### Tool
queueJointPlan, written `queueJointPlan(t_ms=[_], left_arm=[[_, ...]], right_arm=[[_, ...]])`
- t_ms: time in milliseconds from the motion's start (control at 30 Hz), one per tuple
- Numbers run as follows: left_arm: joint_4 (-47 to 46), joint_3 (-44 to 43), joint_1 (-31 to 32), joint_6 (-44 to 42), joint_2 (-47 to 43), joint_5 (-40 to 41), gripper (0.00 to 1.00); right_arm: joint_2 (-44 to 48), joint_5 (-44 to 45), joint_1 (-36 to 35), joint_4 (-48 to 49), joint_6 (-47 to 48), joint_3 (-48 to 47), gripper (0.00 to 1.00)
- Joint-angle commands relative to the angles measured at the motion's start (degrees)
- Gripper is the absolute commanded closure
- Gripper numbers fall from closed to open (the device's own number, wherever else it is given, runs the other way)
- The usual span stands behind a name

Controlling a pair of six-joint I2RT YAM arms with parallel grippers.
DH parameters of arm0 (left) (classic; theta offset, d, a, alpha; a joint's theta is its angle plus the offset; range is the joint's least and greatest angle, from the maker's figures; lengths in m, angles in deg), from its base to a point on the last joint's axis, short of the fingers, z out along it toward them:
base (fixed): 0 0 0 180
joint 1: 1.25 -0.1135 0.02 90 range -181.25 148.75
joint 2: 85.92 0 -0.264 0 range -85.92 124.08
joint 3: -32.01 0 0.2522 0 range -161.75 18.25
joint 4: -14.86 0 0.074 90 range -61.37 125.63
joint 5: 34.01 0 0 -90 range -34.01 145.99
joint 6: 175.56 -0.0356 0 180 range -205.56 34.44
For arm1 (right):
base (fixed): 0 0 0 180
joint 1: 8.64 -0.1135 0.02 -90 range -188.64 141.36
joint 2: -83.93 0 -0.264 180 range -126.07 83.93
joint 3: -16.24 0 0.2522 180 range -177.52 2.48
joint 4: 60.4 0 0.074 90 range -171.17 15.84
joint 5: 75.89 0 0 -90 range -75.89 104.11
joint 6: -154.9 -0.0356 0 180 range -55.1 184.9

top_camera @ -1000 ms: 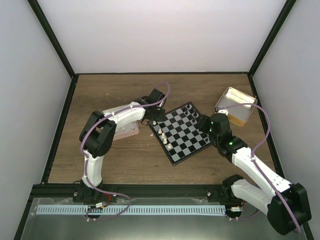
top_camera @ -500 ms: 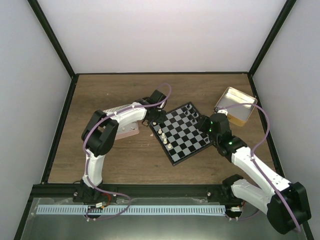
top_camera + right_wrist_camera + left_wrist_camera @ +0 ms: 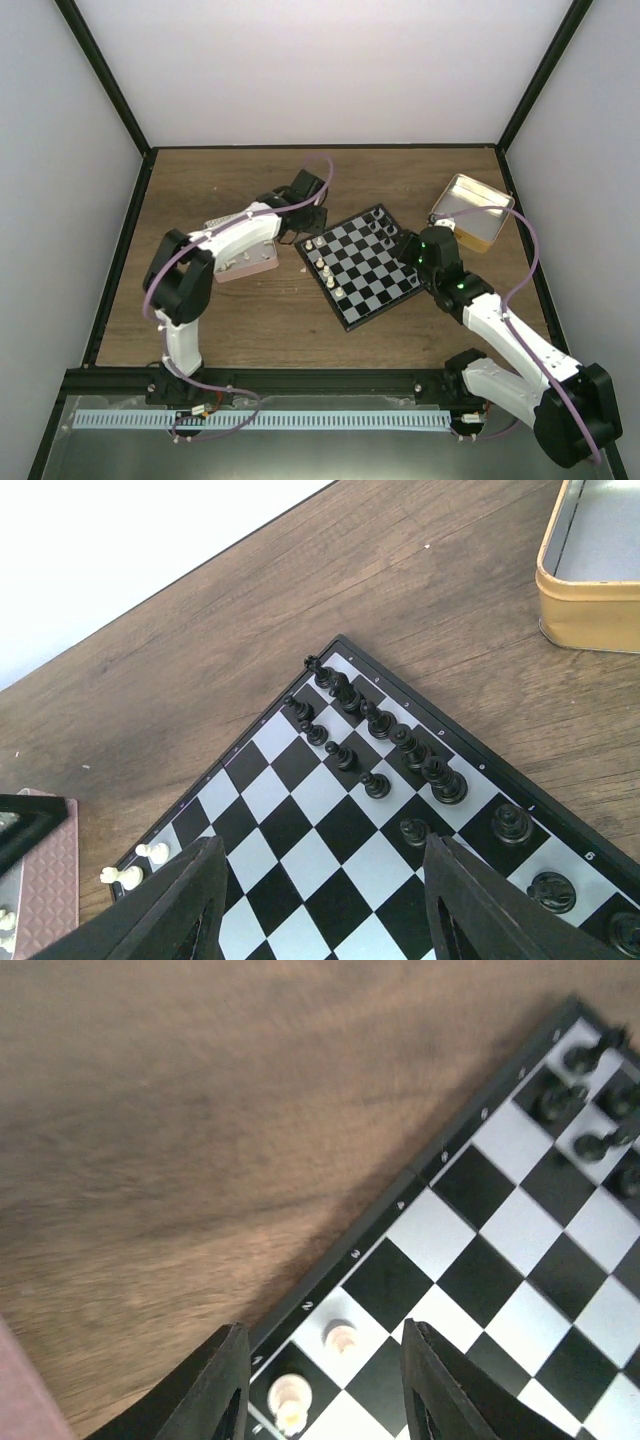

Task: Set up the chess pieces on the board
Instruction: Pick up the chess piece from the storage box.

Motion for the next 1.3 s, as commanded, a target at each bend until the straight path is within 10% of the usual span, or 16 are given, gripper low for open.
queueJointPlan(t_ms=[0,467,1267], left_arm=[[-3.44,4.06,-1.43,3.50,-7.99,7.48,0.55],[-4.60,23.89,-13.34,19.38,-19.21,15.52,0.47],[-12.35,31.58,-17.59,19.84,-14.34,10.26,0.75]], right_arm=[[-0.13,-0.11,-0.39,1.08,-0.40,0.21,0.44],[-0.34,-0.92,-0.45,1.02,-0.72,0.32,0.44],[2.26,-0.21,-0.45,1.13,-1.08,0.26,0.45]])
